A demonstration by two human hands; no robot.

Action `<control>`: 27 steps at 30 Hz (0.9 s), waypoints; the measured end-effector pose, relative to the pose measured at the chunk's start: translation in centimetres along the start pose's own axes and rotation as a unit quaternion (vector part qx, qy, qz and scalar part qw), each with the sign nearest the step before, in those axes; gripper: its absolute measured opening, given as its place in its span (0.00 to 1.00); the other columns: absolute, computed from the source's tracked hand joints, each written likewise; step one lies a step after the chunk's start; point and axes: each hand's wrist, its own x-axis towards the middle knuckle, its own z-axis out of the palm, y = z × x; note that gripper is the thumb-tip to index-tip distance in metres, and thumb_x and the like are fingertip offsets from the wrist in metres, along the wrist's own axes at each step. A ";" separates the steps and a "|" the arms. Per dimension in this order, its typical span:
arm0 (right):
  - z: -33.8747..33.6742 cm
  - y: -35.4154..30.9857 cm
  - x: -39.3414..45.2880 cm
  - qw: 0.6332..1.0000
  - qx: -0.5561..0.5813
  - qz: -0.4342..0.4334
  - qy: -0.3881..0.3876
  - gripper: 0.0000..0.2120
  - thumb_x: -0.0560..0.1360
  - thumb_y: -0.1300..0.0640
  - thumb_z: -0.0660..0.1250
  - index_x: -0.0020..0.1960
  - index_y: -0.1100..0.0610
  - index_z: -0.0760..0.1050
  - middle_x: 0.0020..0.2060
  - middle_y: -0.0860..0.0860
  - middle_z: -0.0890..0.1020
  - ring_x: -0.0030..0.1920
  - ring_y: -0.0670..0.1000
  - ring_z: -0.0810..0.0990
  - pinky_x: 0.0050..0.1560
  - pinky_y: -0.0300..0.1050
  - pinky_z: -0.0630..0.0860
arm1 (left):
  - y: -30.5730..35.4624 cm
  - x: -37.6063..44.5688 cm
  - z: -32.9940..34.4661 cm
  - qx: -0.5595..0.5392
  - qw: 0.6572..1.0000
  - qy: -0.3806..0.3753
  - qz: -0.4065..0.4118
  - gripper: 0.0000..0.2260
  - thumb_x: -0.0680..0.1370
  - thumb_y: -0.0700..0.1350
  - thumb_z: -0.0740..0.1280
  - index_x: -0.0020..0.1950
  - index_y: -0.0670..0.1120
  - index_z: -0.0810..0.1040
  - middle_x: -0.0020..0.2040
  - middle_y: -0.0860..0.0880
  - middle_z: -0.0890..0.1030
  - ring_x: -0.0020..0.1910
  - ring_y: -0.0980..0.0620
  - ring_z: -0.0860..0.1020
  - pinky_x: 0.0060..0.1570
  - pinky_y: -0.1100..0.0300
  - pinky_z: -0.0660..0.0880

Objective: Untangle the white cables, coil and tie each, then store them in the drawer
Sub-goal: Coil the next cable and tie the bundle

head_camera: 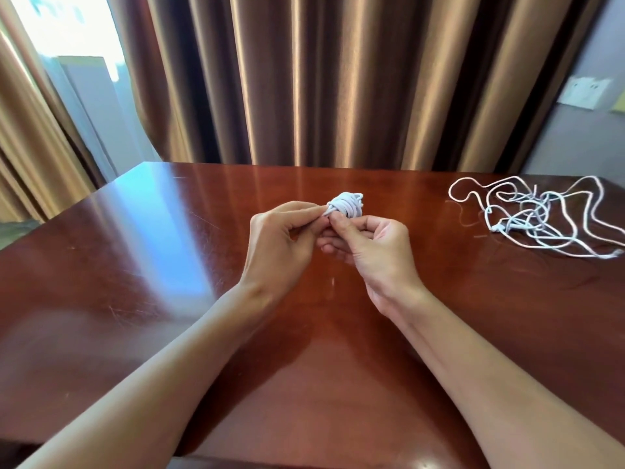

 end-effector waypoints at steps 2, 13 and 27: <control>0.1 0.1 0.0 0.998 0.064 0.022 0.000 0.08 0.75 0.62 0.73 0.47 0.68 0.80 0.34 0.58 0.85 0.32 0.49 0.85 0.36 0.37 0.81 | 0.2 0.1 0.2 -0.050 0.997 0.005 -0.059 0.07 0.77 0.38 0.72 0.53 0.42 0.86 0.49 0.51 0.87 0.49 0.57 0.85 0.51 0.59 0.81; -1.3 0.2 0.9 0.991 -0.076 -0.108 -0.036 0.25 0.72 0.48 0.72 0.65 0.57 0.72 0.29 0.57 0.81 0.22 0.50 0.76 0.23 0.39 0.71 | 1.2 -0.2 0.0 -0.179 0.974 -0.045 -0.130 0.07 0.78 0.37 0.71 0.54 0.42 0.86 0.45 0.49 0.87 0.45 0.54 0.85 0.48 0.62 0.80; -1.0 0.0 0.6 0.995 0.006 0.010 -0.094 0.15 0.74 0.45 0.69 0.53 0.54 0.72 0.38 0.49 0.82 0.32 0.43 0.77 0.31 0.36 0.76 | 0.7 -0.4 0.2 -0.142 0.982 -0.070 -0.105 0.12 0.71 0.38 0.78 0.52 0.42 0.82 0.44 0.48 0.86 0.43 0.51 0.85 0.47 0.59 0.81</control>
